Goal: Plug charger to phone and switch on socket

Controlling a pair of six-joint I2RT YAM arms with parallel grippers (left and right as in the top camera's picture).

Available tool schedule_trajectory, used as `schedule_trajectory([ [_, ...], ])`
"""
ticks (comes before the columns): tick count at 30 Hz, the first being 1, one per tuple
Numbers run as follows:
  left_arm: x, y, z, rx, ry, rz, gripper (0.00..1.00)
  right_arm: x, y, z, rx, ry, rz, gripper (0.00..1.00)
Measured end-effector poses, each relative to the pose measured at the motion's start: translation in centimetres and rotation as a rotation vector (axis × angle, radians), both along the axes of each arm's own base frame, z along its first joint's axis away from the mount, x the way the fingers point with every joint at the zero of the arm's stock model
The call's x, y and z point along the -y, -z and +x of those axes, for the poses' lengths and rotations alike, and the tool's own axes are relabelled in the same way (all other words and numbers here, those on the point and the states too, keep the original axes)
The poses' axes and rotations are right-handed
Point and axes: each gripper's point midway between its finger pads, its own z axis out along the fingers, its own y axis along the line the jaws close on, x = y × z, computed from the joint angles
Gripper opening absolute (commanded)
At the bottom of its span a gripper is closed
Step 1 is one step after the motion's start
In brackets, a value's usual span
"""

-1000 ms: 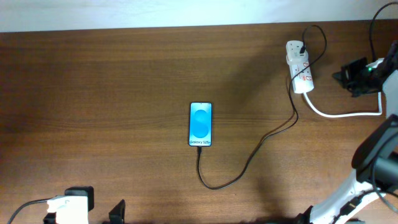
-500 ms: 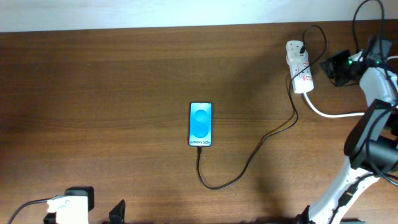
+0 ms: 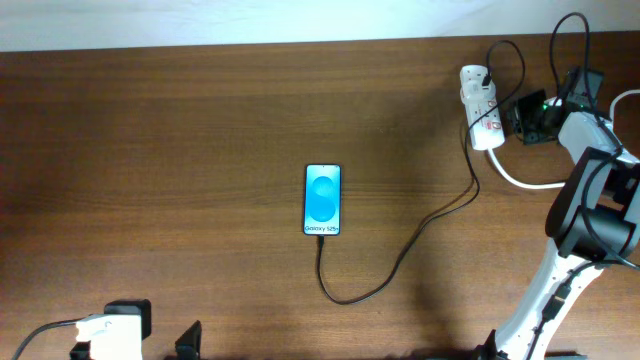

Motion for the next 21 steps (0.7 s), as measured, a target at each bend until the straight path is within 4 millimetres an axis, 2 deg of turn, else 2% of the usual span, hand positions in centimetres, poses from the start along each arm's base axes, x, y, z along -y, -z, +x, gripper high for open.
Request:
schedule_trajectory([
  [7,0.0,0.0,0.0,0.0,0.0,0.0,0.99,-0.7,-1.0,1.0,0.064,-0.033,0.025,0.04],
  [16,0.0,0.0,0.0,0.0,0.0,0.0,0.99,-2.7,-1.7,1.6,0.09,-0.07,0.092,0.04],
  [21,0.0,0.0,0.0,0.0,0.0,0.0,0.99,-2.8,-1.7,1.5,0.087,-0.067,0.1,0.04],
])
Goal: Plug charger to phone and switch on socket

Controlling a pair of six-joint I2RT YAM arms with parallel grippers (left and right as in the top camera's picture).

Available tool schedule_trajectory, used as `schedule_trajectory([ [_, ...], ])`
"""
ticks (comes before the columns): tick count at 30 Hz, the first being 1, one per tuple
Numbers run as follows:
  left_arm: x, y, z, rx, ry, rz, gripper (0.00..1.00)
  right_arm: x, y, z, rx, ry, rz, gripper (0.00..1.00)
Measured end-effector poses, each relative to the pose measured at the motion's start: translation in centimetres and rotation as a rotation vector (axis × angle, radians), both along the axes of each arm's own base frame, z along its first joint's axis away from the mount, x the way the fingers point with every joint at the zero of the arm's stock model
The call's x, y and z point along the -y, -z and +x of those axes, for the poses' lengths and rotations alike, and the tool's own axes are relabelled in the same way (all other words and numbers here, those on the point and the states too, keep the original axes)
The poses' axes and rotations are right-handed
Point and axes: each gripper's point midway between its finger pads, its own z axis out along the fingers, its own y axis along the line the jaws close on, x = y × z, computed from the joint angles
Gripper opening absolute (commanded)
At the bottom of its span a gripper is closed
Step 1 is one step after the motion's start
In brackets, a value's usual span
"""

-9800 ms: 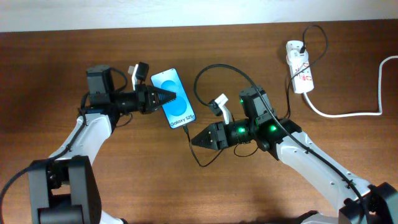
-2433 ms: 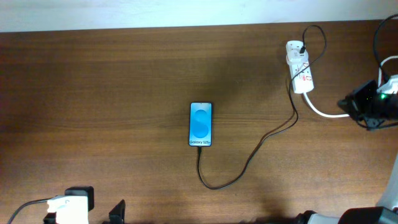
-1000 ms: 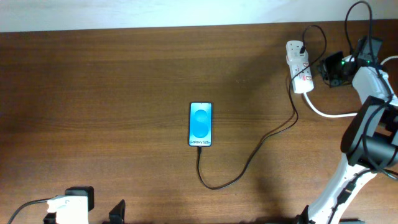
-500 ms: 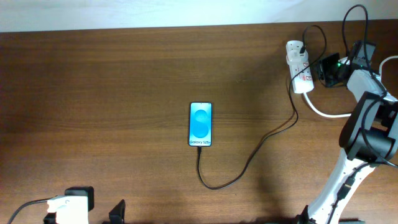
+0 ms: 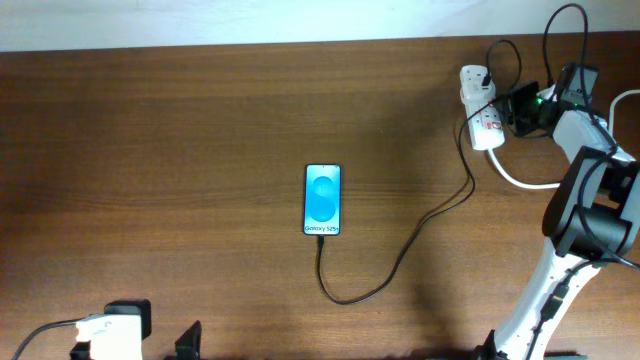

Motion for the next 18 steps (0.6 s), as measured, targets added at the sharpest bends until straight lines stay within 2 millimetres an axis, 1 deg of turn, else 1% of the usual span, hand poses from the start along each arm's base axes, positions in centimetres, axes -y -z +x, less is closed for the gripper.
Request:
schedule_trajectory([
  [9,0.0,0.0,0.0,0.0,0.0,0.0,0.99,-0.18,0.15,0.26,0.003,0.002,-0.01,0.04],
  [18,0.0,0.0,0.0,0.0,0.0,0.0,0.99,-0.2,0.54,0.56,-0.024,0.025,-0.078,0.04],
])
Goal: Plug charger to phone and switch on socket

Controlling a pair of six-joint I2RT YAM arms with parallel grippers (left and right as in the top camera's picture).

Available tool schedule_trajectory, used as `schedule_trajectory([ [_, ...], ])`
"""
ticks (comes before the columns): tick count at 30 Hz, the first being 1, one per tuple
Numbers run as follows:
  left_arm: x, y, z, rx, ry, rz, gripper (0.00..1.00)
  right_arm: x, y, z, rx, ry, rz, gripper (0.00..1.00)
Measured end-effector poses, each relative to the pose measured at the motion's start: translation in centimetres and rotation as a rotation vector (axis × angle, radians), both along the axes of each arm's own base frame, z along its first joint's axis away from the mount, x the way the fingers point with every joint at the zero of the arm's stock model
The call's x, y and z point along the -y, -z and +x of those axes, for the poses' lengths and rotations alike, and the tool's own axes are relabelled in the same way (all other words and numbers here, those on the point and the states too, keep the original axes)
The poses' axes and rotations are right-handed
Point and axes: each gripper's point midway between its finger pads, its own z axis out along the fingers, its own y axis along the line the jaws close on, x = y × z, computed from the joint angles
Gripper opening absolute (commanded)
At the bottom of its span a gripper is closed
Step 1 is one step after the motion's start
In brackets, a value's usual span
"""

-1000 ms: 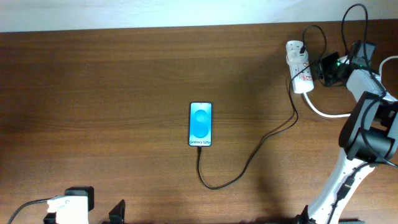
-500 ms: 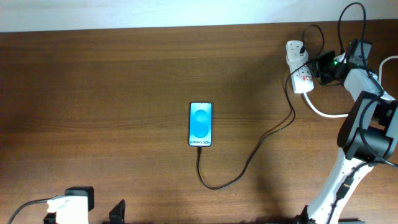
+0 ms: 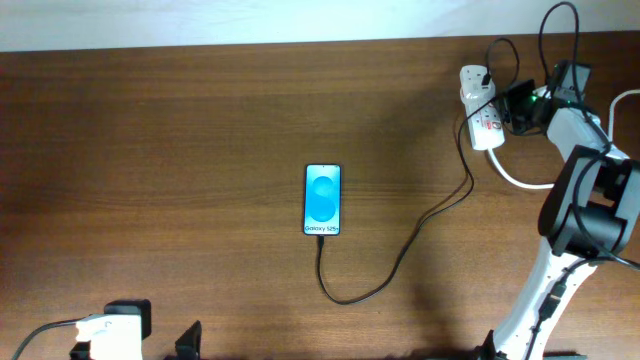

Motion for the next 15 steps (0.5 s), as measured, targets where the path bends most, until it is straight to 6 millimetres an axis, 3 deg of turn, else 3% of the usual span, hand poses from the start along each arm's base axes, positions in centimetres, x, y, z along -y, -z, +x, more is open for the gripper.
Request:
schedule_trajectory([
  [15,0.0,0.0,0.0,0.0,0.0,0.0,0.99,-0.46,-0.02,-0.43,0.015,-0.191,-0.179,0.04],
])
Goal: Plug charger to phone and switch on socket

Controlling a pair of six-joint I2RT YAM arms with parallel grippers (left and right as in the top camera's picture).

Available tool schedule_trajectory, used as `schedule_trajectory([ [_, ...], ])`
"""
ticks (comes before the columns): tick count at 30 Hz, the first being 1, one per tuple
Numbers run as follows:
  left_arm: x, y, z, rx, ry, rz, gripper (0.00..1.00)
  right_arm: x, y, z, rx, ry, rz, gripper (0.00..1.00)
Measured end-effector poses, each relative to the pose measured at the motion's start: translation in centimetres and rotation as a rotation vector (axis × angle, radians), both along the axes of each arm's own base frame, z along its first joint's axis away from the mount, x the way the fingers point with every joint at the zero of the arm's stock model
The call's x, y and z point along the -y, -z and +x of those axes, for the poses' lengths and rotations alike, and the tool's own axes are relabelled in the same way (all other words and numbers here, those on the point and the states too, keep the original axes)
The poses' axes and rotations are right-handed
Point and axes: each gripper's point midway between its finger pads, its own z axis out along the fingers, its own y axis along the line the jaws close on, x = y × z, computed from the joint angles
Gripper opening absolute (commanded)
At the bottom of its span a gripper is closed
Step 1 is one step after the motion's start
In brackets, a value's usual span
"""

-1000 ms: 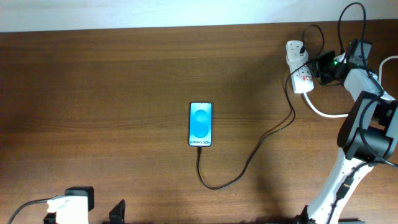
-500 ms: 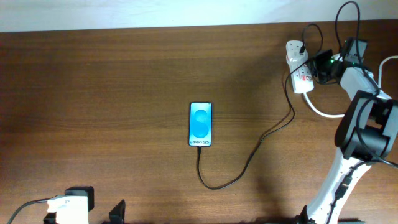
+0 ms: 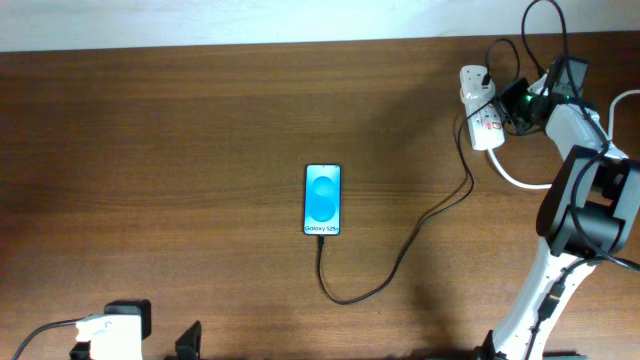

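The phone (image 3: 322,200) lies flat in the middle of the table, its screen lit blue. A black charger cable (image 3: 400,262) leaves the phone's near end, loops round and runs up to the white power strip (image 3: 479,122) at the far right. My right gripper (image 3: 507,107) sits against the strip's right side near its switches, its dark fingers seemingly together with nothing held. A green light shows on its wrist. My left gripper (image 3: 128,314) rests at the table's near left edge, far from the phone and mostly cut off by the frame.
A thick white lead (image 3: 520,178) runs from the power strip toward the right edge, under my right arm (image 3: 585,215). Black wires arch over the strip at the far right corner. The table's far edge meets a white wall.
My right gripper has shifted a little left, tighter against the power strip's right side, and a green light now shows on its wrist. The phone, cable and left arm are unchanged.
First my right gripper hung just right of the power strip, a small gap between them, while the phone lay plugged in with its screen lit. Then it had moved up and left to the strip's edge. It stayed there and now presses closer.
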Motion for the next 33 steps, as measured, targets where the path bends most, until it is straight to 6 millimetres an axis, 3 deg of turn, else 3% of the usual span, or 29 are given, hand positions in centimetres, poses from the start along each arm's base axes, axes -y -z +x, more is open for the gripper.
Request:
schedule_trajectory([
  [12,0.0,0.0,0.0,0.0,0.0,0.0,0.99,-2.7,0.0,-0.8,-0.029,-0.115,-0.036,0.04],
  [17,0.0,0.0,0.0,0.0,0.0,0.0,0.99,-2.2,-0.1,-1.2,-0.059,-0.145,-0.099,0.04],
  [22,0.0,0.0,0.0,0.0,0.0,0.0,0.99,-0.5,-0.4,-1.8,-0.131,-0.131,-0.212,0.04],
  [33,0.0,0.0,0.0,0.0,0.0,0.0,0.99,0.8,-1.8,-0.7,-0.095,-0.172,-0.325,0.04],
])
